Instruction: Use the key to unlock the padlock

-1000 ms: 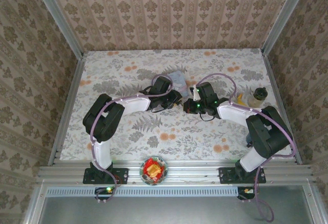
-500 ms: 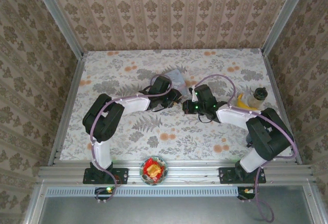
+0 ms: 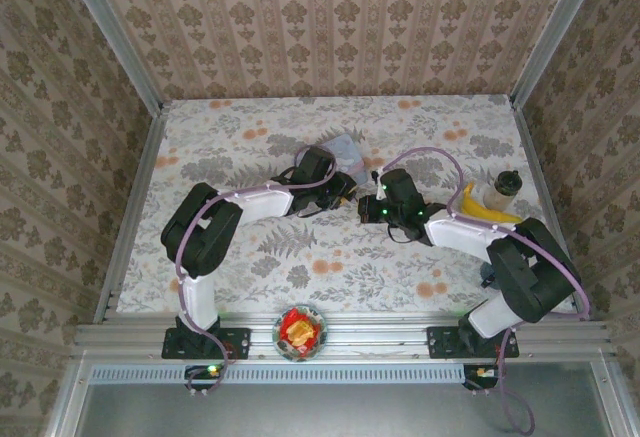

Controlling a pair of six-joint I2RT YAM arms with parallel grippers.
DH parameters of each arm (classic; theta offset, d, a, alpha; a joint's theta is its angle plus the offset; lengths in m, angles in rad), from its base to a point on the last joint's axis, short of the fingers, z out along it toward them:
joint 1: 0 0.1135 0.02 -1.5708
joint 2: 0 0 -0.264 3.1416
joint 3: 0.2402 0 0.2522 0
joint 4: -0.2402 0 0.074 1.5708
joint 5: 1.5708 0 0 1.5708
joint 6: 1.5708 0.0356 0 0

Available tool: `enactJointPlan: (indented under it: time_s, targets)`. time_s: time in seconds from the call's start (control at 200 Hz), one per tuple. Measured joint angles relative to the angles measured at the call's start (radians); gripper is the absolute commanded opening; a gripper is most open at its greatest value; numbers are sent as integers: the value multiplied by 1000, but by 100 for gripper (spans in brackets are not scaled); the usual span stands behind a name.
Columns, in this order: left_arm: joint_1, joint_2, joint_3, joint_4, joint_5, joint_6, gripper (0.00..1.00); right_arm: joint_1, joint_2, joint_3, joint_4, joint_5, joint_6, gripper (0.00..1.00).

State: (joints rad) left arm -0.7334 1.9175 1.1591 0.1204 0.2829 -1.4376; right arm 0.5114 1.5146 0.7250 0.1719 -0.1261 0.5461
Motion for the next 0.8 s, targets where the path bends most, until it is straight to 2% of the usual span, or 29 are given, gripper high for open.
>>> enactJointPlan:
  time_s: [0.8]
  targets:
    - [-14,0,0,8,47,1,15,0,-91,-122,113,22,64,0]
